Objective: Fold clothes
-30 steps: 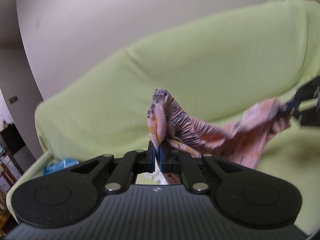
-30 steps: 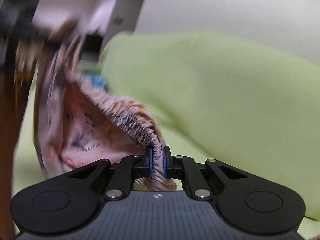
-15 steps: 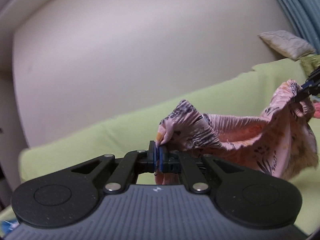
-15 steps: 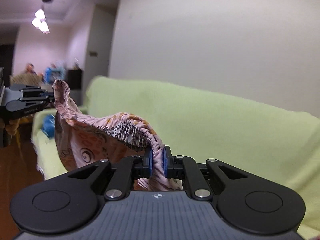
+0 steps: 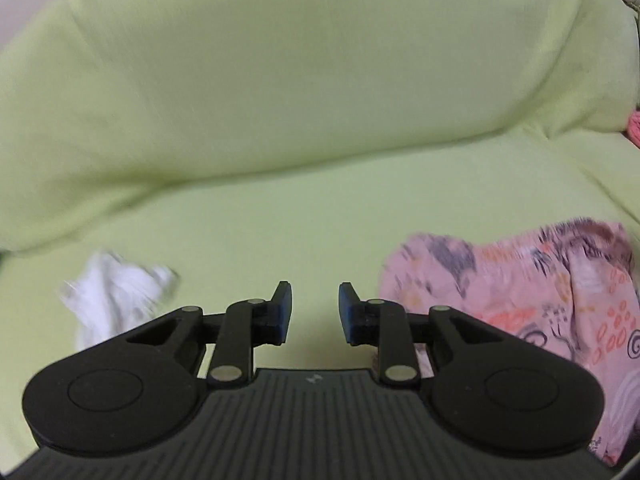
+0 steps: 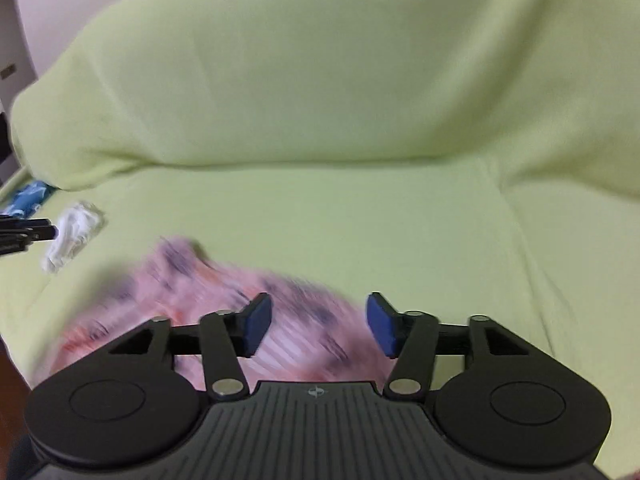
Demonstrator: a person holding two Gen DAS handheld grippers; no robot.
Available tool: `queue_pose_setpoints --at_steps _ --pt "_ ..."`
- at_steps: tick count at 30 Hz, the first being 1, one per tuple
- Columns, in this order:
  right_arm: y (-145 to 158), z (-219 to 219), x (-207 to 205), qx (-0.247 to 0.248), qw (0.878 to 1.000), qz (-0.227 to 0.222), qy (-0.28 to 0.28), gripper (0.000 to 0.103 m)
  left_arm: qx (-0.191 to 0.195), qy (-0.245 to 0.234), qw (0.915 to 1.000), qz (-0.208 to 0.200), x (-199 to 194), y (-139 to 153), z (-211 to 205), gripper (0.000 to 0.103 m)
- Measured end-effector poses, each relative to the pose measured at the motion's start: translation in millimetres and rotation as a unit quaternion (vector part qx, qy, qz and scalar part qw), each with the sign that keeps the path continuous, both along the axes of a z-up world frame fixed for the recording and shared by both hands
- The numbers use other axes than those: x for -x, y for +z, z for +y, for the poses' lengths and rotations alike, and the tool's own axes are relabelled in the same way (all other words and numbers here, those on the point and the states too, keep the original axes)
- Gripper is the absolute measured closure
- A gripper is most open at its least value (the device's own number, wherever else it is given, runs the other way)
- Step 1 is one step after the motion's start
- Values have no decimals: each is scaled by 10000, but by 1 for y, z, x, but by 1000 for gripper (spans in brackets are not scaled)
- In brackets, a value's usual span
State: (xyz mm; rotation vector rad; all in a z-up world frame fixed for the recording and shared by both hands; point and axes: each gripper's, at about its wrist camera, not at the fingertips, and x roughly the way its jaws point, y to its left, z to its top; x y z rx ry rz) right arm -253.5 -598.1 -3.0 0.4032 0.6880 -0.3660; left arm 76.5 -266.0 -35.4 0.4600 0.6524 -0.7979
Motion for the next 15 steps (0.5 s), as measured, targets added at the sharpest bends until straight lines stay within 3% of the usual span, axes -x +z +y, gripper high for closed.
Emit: queue_pose_setpoints --at_steps 5,8,12,14,15 --pt "-58 -47 45 -603 9977 -21 -304 46 117 -724 9953 629 -9 -32 -35 76" --pt "-75 -52 36 -567 9982 -115 128 46 186 -959 9906 956 -30 -50 -60 67" --pt "-82 -39 12 399 9965 268 680 47 125 -981 9891 1089 -48 -68 -80 68" --pt "-95 -14 -24 1267 9848 473 1087 47 99 -1011 9895 1027 -48 -72 -86 68" --pt "-97 -6 -30 1762 9735 608 1326 48 103 -1049 9896 982 -48 -72 -86 68"
